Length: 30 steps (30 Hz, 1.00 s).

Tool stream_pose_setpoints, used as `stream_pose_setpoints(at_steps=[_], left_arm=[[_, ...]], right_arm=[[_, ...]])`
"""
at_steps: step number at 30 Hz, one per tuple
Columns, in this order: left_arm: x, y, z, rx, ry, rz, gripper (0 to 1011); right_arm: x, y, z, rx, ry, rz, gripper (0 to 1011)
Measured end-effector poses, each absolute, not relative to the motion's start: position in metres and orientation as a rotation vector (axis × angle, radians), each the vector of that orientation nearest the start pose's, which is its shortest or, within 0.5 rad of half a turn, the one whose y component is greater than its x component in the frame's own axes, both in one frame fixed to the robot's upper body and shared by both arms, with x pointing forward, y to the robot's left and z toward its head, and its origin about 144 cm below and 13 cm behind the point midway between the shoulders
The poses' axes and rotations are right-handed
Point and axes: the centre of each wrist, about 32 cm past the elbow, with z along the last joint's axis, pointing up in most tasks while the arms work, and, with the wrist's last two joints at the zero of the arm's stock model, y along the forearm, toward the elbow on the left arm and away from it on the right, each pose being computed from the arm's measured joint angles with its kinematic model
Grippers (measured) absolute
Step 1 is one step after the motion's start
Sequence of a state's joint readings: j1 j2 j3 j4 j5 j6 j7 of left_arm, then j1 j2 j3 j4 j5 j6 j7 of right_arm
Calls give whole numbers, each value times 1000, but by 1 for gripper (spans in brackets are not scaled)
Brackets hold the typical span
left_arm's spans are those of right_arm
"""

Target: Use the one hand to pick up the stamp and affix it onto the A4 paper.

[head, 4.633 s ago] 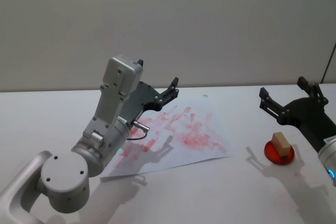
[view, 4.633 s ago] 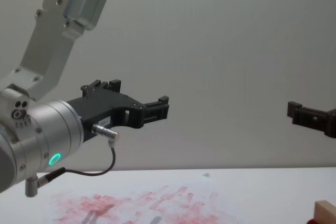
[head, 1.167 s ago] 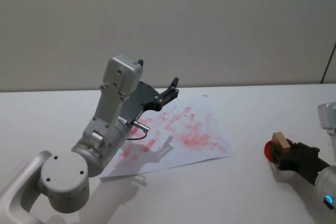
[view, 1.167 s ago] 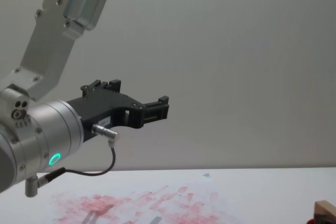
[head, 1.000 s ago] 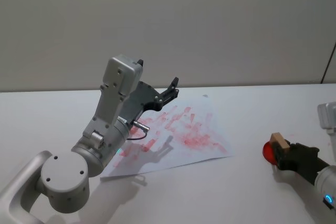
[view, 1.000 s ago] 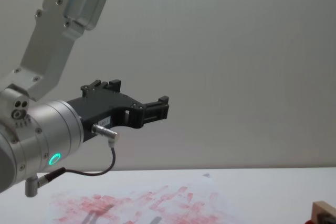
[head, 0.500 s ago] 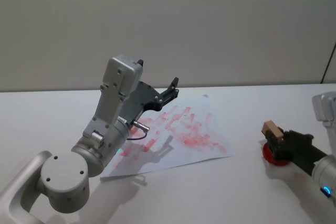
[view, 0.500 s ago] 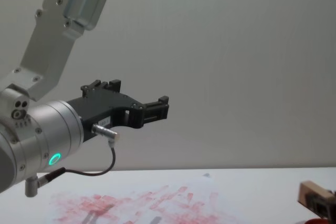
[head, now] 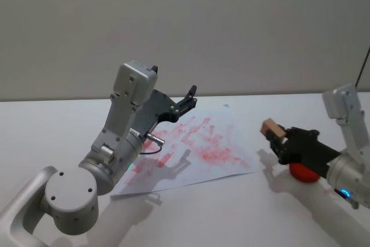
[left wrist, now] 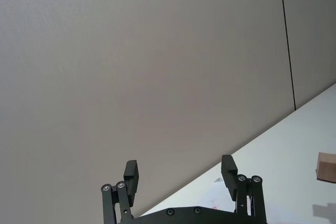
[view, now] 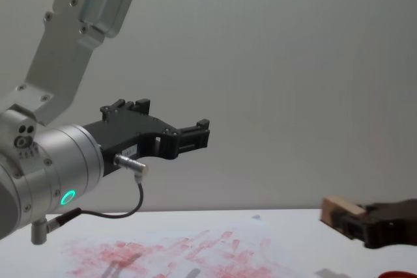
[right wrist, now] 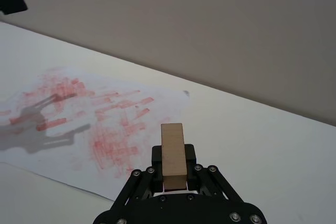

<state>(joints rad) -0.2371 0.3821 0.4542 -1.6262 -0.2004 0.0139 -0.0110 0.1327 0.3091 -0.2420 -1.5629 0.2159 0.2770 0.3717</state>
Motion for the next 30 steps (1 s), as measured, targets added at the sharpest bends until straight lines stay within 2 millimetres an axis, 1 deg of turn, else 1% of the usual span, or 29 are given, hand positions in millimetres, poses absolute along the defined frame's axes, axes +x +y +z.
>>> stream_pose_setpoints(at_steps=[12,26,30], left_arm=[[492,198,1204,61,-268,1124,1001],[492,198,1204,61,-268,1124,1001],[492,198,1204,61,-268,1124,1001]], right_arm=[[518,-231,1169,-255,165,-817,217],[558,-211,1152,-350,323,-670,217],[569,-205,1151,-375,352,-650,217]])
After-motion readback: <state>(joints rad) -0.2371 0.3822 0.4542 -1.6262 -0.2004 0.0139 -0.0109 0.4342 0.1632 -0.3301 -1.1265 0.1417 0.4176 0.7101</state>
